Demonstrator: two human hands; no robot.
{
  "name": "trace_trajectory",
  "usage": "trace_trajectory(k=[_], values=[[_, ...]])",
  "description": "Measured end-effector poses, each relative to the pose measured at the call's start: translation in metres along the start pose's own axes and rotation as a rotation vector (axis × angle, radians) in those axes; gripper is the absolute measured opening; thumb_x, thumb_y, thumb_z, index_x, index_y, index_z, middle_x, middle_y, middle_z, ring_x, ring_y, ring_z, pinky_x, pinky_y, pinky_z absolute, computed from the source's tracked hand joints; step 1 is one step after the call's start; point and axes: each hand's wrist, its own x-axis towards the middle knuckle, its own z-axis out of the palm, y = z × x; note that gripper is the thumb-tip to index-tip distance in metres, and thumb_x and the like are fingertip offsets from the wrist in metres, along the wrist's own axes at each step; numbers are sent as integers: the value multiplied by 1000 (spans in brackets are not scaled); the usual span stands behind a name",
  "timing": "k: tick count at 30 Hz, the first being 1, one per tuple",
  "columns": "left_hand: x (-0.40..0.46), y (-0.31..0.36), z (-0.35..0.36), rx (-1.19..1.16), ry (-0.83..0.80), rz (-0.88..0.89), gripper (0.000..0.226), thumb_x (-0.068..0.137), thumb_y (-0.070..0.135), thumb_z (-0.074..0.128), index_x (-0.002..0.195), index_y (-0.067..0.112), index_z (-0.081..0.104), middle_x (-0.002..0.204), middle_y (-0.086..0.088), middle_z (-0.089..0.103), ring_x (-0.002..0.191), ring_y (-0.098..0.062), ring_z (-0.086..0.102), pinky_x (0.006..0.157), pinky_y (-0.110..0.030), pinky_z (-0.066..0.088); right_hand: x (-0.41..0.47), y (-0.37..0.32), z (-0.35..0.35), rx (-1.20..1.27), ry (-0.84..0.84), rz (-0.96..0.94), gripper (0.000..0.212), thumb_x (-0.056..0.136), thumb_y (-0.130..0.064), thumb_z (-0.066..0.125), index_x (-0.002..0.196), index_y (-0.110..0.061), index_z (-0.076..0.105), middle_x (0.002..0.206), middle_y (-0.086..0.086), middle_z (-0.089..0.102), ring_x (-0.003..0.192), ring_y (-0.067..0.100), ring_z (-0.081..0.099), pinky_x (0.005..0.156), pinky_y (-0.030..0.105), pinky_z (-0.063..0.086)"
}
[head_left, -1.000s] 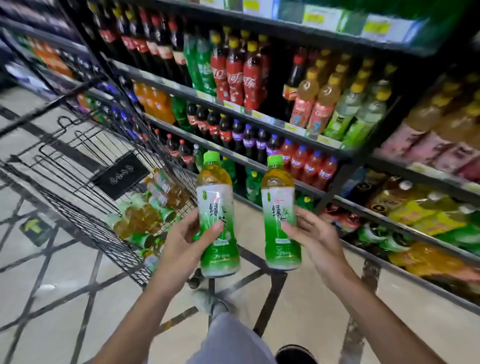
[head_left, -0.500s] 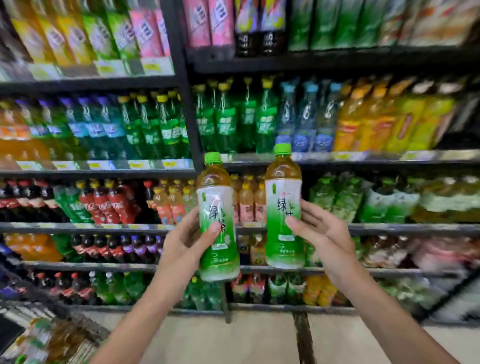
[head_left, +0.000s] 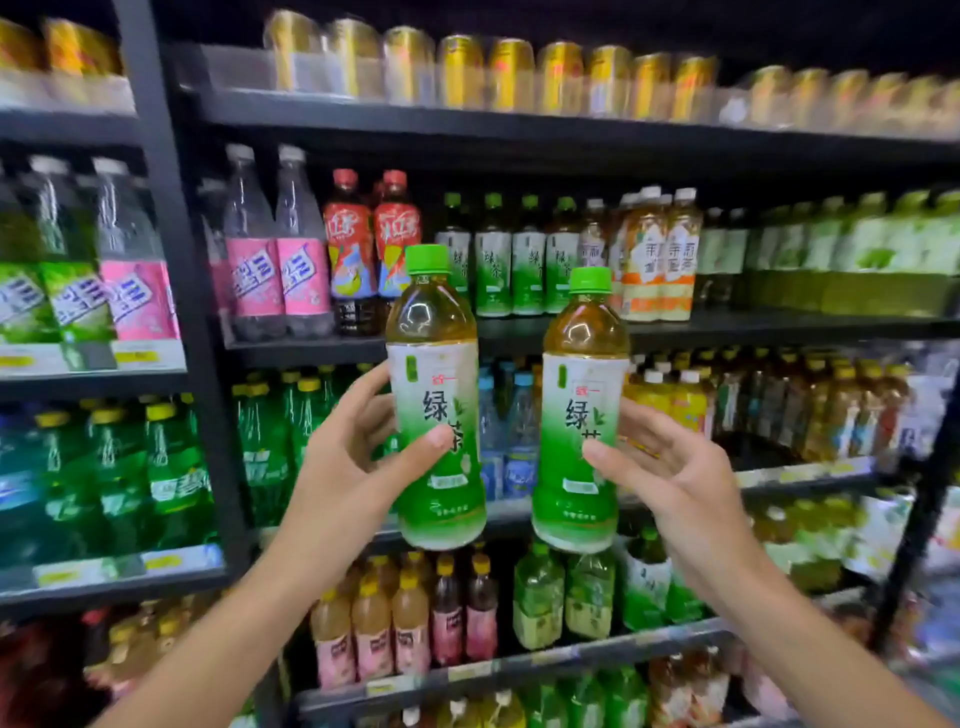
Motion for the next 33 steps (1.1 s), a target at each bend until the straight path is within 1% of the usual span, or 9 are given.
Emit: trace_trajectory(k=[2, 7, 11, 17, 20, 24, 28, 31, 33], values=[[31, 8, 1, 22, -39, 52, 59, 81, 24, 84, 134, 32, 59, 122, 0, 73, 119, -19, 66, 94, -33, 57, 28, -6, 0, 3, 6, -42, 46, 70, -19, 78, 115, -20, 69, 109, -15, 76, 102, 3, 71, 80, 13, 54], [104, 21, 7, 66, -91, 136, 57, 80, 17, 77, 133, 27, 59, 120, 3, 74, 115, -13, 68, 100, -29, 55, 94, -14, 3, 31, 1, -131, 48, 71, -17, 78, 117, -21, 67, 112, -12, 76, 105, 9, 72, 82, 17, 56], [145, 13, 13, 97, -103, 179, 56, 84, 10, 77, 135, 26, 58, 121, 0, 74, 114, -16, 69, 98, -36, 57, 130, -6, -6, 38, 1, -172, 53, 74, -17, 78, 125, -18, 63, 119, -6, 74, 111, 13, 70, 88, 22, 57], [183, -1, 33, 148, -73, 232, 62, 81, 7, 78, 137, 19, 54, 124, -5, 71, 115, -20, 69, 102, -47, 53, 177, 7, -32, 16, 47, -281, 57, 75, -17, 77, 129, -19, 58, 122, -11, 71, 114, 8, 68, 94, 22, 55], [203, -12, 44, 200, -64, 247, 70, 80, 8, 80, 142, 20, 50, 127, -6, 69, 121, -21, 66, 106, -49, 49, 206, 18, -47, 15, 55, -314, 58, 74, -18, 78, 127, -17, 56, 122, -7, 71, 115, 8, 67, 97, 23, 54], [230, -20, 62, 248, -31, 275, 74, 78, 9, 80, 144, 23, 48, 129, -3, 68, 124, -21, 64, 109, -51, 46, 248, 32, -63, 11, 28, -317, 58, 75, -22, 78, 127, -19, 53, 127, -4, 68, 118, 7, 65, 100, 27, 53], [258, -27, 79, 294, 7, 293, 74, 78, 12, 80, 143, 25, 49, 128, 1, 69, 124, -17, 63, 109, -51, 46, 290, 49, -72, -9, -38, -305, 55, 77, -23, 77, 126, -21, 50, 127, -5, 65, 118, 5, 64, 99, 23, 52], [274, -37, 87, 310, 33, 277, 73, 77, 13, 81, 141, 27, 50, 129, -2, 68, 124, -18, 63, 110, -50, 46, 314, 65, -74, -80, -109, -271, 55, 81, -27, 76, 127, -22, 48, 131, -8, 62, 121, 3, 62, 102, 25, 51], [281, -43, 91, 313, 43, 269, 72, 78, 12, 81, 141, 27, 50, 129, -3, 68, 125, -19, 63, 109, -51, 47, 329, 77, -75, -108, -138, -237, 52, 85, -23, 76, 128, -22, 48, 129, -10, 62, 121, 2, 61, 104, 27, 51]])
